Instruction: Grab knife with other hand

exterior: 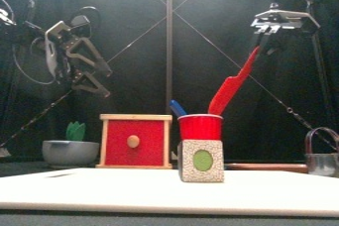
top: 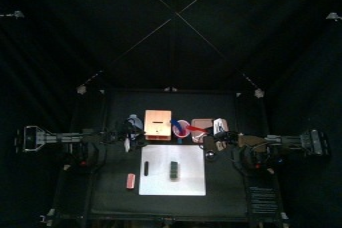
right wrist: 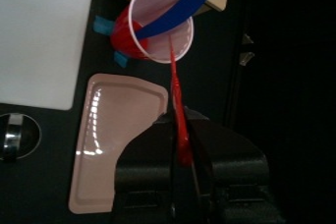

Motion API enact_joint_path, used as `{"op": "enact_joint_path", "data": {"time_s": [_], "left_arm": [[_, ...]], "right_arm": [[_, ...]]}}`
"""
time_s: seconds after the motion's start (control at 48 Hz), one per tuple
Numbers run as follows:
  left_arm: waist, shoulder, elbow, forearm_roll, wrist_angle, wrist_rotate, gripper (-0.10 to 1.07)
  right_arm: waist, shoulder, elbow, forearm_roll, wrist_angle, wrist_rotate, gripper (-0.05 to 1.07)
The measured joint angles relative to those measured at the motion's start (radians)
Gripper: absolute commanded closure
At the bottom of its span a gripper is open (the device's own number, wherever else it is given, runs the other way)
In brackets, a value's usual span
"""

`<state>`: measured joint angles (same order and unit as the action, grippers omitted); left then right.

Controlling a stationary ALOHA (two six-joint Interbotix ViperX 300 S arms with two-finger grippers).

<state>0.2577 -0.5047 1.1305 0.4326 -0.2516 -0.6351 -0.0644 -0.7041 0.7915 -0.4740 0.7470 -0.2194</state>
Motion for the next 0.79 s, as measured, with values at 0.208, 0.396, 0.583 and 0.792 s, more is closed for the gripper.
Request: {"op": "enact_joint_path", "data": {"time_s": [0.208,0.396,0.583,0.792], "left_arm": [[0.0,0.0,0.0,-0.002,-0.002,0.002,-0.05],[0.0,0.0,-0.002,0.002,-0.003,0.006,-0.05],[-0.003,0.0,-0.017,0.021,-0.003,0.054,-0.05],[-0.006,0.0,-0.04,0.023,-0.003,0.137,-0.05]], "right_arm": [[0.0,-0.005,0.008,0.091,-0.078,0.005,0.58],[-0.003,-0.006,0.008,0.239,-0.21,0.005,0.58],[-0.006,-0.006,0.015,0.373,-0.324,0.005,0.58],[-0.02,0.008,0.04,0.572,-0.436,0.005,0.58]]}}
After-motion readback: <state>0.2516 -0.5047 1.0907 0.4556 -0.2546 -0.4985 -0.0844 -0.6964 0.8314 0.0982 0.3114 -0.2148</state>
